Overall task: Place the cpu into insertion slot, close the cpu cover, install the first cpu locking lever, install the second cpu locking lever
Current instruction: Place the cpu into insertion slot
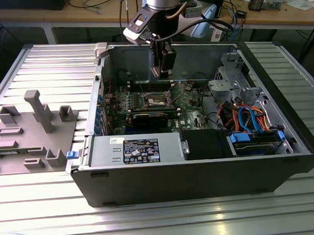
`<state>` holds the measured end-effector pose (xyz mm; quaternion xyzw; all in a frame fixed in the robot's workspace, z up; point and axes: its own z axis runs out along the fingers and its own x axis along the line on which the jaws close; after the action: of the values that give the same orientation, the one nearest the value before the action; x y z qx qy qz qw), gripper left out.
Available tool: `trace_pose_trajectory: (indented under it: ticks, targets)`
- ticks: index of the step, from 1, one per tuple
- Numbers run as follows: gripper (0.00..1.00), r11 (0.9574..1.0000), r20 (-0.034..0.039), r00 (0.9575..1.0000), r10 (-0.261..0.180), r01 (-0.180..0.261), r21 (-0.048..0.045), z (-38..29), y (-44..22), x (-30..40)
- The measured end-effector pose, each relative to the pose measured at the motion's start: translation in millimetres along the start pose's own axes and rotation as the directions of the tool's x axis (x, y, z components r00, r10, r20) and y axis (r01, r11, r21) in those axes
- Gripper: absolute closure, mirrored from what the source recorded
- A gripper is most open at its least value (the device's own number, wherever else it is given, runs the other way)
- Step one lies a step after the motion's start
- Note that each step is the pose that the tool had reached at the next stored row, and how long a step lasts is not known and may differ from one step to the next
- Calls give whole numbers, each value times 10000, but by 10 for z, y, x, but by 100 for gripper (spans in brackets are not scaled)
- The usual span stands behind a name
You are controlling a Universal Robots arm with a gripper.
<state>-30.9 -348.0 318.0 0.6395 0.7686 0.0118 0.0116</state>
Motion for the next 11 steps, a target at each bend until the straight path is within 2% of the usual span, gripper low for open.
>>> trace_pose_trajectory:
  ticks: [11]
  targets:
    - [46,9999,4,9999,121,-121,1,2,0,0]
